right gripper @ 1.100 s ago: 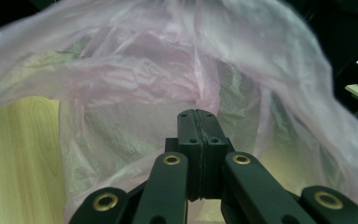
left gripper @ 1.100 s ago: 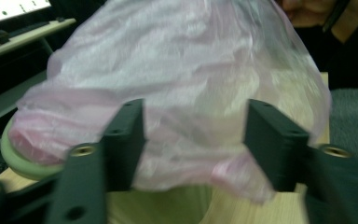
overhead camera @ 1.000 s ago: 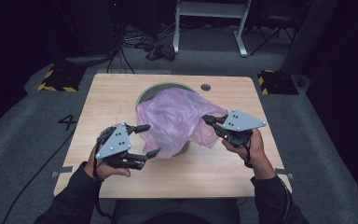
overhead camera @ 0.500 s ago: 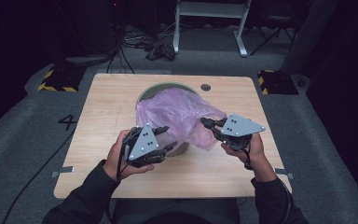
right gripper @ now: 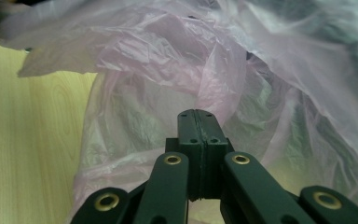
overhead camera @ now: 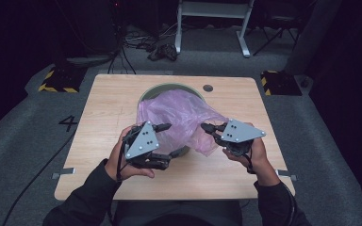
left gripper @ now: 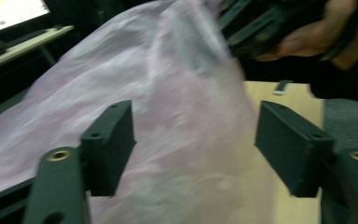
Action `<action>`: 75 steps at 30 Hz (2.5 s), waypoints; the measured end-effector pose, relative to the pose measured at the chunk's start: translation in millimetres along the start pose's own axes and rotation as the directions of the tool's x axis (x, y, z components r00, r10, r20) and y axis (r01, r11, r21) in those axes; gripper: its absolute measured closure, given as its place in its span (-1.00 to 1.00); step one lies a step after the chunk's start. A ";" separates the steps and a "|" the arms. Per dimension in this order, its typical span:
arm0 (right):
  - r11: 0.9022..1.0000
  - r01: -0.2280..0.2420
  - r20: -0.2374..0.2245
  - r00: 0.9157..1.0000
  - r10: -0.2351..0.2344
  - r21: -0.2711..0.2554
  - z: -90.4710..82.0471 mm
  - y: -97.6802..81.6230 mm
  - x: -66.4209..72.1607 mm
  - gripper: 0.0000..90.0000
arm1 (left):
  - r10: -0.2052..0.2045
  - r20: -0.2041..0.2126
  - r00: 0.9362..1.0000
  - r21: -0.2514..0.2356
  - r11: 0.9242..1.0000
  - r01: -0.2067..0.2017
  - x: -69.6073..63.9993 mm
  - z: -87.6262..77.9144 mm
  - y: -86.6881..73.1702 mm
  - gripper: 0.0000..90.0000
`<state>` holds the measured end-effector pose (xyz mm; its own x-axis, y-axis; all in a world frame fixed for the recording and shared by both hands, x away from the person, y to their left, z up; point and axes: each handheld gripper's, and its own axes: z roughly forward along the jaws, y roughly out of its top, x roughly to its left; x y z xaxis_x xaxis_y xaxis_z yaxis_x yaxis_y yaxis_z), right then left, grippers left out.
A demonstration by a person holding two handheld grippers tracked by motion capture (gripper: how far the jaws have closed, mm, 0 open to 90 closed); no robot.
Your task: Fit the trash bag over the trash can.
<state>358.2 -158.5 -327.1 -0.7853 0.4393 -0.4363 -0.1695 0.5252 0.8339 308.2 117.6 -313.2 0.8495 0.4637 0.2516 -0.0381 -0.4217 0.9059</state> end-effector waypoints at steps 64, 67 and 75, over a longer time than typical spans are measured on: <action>0.965 0.171 -0.098 0.983 -0.155 0.198 -30.6 -48.6 -0.7 1.00 | -0.285 -0.415 0.864 0.073 0.936 0.343 164.6 -11.7 -64.4 1.00; 0.966 0.146 -0.073 0.988 -0.133 0.214 -27.4 -55.3 -5.2 1.00 | -0.305 -0.409 0.860 0.071 0.929 0.363 169.4 -5.6 -69.8 1.00; 0.999 0.014 -0.020 1.000 -0.013 0.044 -36.9 -50.2 -10.7 0.01 | -0.322 -0.389 0.863 0.025 0.933 0.360 165.8 -7.3 -74.5 1.00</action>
<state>353.1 -216.4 -351.9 -0.7950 0.4175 -0.4401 -0.1543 0.5625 0.8123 448.1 231.6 -336.6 0.5407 0.8393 0.0575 0.2835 -0.2462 0.9268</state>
